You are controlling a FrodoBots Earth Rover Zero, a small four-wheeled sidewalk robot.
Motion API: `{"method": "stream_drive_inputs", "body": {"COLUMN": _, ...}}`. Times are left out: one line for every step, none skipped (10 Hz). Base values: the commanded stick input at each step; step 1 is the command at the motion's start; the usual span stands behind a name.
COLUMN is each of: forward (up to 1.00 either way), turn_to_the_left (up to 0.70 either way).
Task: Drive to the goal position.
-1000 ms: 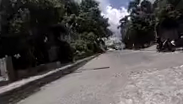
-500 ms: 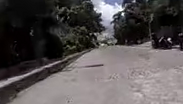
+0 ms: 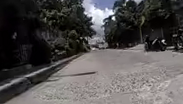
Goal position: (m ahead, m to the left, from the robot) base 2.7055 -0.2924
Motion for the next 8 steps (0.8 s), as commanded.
{"method": "stream_drive_inputs", "body": {"forward": 1.00, "turn_to_the_left": 0.05}}
{"method": "stream_drive_inputs", "body": {"forward": 1.00, "turn_to_the_left": 0.05}}
{"method": "stream_drive_inputs", "body": {"forward": 1.00, "turn_to_the_left": 0.05}}
{"method": "stream_drive_inputs", "body": {"forward": 1.00, "turn_to_the_left": 0.05}}
{"method": "stream_drive_inputs", "body": {"forward": 1.00, "turn_to_the_left": 0.05}}
{"method": "stream_drive_inputs", "body": {"forward": 1.00, "turn_to_the_left": 0.05}}
{"method": "stream_drive_inputs", "body": {"forward": 1.00, "turn_to_the_left": 0.05}}
{"method": "stream_drive_inputs", "body": {"forward": 1.00, "turn_to_the_left": 0.05}}
